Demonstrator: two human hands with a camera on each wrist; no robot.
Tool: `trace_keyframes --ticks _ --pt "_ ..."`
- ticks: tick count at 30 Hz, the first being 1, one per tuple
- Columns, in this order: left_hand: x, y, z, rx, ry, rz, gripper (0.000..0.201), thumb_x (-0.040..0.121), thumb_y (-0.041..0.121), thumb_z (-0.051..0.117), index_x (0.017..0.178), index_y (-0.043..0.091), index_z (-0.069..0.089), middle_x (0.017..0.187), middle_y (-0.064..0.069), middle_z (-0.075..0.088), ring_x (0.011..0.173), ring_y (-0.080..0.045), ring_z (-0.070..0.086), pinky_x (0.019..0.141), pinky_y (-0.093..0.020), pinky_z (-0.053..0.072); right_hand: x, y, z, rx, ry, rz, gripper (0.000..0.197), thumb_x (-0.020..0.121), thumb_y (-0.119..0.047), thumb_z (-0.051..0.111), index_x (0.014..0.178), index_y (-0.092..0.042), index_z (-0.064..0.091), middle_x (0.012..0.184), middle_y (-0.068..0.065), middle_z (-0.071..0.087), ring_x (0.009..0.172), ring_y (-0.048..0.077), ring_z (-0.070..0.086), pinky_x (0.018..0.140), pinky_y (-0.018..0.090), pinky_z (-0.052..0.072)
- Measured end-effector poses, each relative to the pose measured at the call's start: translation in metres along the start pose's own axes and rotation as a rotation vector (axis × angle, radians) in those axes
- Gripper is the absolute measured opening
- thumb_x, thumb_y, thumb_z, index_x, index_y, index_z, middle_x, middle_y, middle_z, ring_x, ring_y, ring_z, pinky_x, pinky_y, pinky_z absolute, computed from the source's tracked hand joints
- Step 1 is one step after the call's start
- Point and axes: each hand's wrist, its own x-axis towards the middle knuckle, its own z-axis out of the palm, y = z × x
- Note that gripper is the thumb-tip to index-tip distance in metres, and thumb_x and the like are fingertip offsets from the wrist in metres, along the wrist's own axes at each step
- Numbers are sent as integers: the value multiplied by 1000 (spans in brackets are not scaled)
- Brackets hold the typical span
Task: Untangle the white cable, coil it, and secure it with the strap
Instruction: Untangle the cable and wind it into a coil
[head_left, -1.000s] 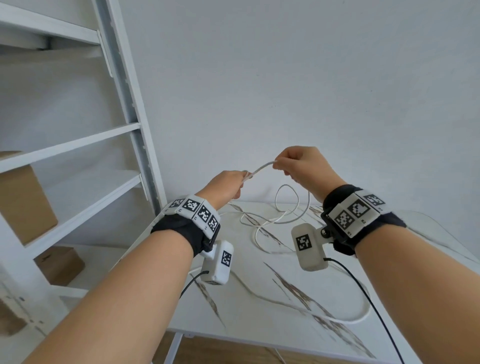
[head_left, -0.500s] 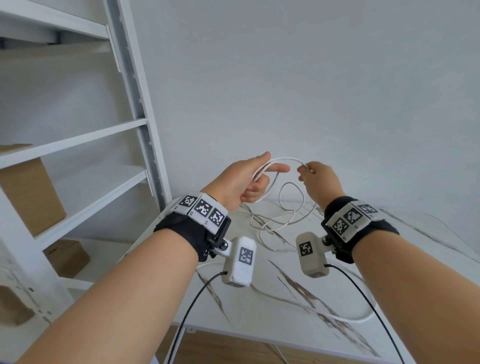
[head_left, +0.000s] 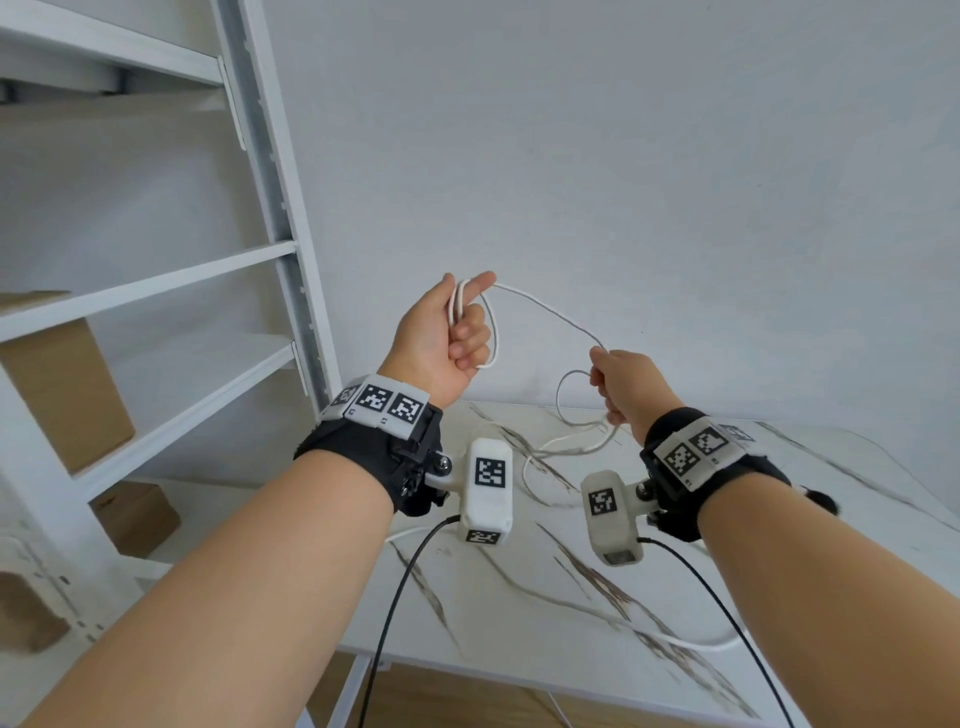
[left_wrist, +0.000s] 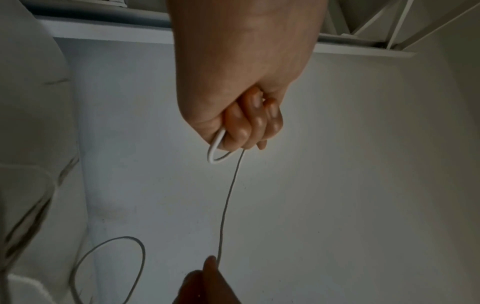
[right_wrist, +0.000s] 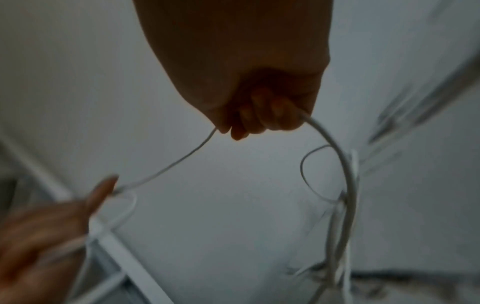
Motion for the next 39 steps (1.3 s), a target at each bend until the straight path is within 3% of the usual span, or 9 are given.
trace_keyframes --ticks 7,11,15,18,20,23,27,33,39 --pt "3 7 2 8 70 16 44 95 29 27 126 9 52 48 1 37 33 -11 27 38 -18 18 -21 -10 24 -1030 -185 -289 44 99 -39 27 95 -14 63 101 5 64 92 25 58 76 34 45" --pt "5 6 4 222 178 79 36 98 26 31 122 9 52 50 1 41 35 -10 27 38 -20 18 -35 -18 35 -1031 -332 -260 44 95 -50 39 93 -24 74 77 -6 62 85 17 61 70 30 42" --pt "3 -1 7 529 282 112 33 100 33 35 81 13 52 58 1 47 42 -12 30 43 -22 23 -47 -31 32 -942 -499 -266 42 93 -55 46 86 -28 76 74 -12 57 78 9 55 79 29 41" --pt "6 -8 5 738 295 102 30 100 39 29 101 15 47 63 2 46 46 -11 31 47 -21 29 -53 -39 28 -945 -550 -340 28 88 -49 58 79 -25 71 69 -8 57 67 8 51 69 27 39" --pt "6 -12 4 827 268 114 26 100 37 28 117 22 41 71 -1 47 52 -13 33 55 -26 33 -54 -42 25 -918 -561 -408 13 86 -37 65 92 -30 75 78 -11 63 73 5 53 70 23 40" --pt "6 -16 -1 1000 257 91 44 101 37 29 144 27 29 83 -7 53 65 -16 48 64 -29 39 -52 -44 20 -825 -473 -480 20 85 -17 64 94 -29 76 65 -11 50 56 2 45 56 16 34" --pt "8 -25 -14 1201 232 64 57 99 45 29 152 30 18 120 -22 59 114 -39 56 99 -49 44 -45 -49 10 -648 -326 -508 24 84 -9 59 89 -24 78 64 -8 55 55 5 46 54 15 37" --pt "1 -20 -12 1446 206 -8 54 103 40 25 154 26 15 129 -10 56 117 -30 52 97 -37 39 -32 -46 7 -621 -35 -615 19 94 -19 53 93 -24 72 72 -11 57 63 9 50 58 24 37" --pt "6 -18 -21 1448 172 -52 37 100 41 29 120 17 49 124 -10 56 106 -33 55 95 -39 42 -17 -39 -8 -751 183 -502 25 96 -29 47 84 -11 61 76 5 62 77 32 60 61 30 42"
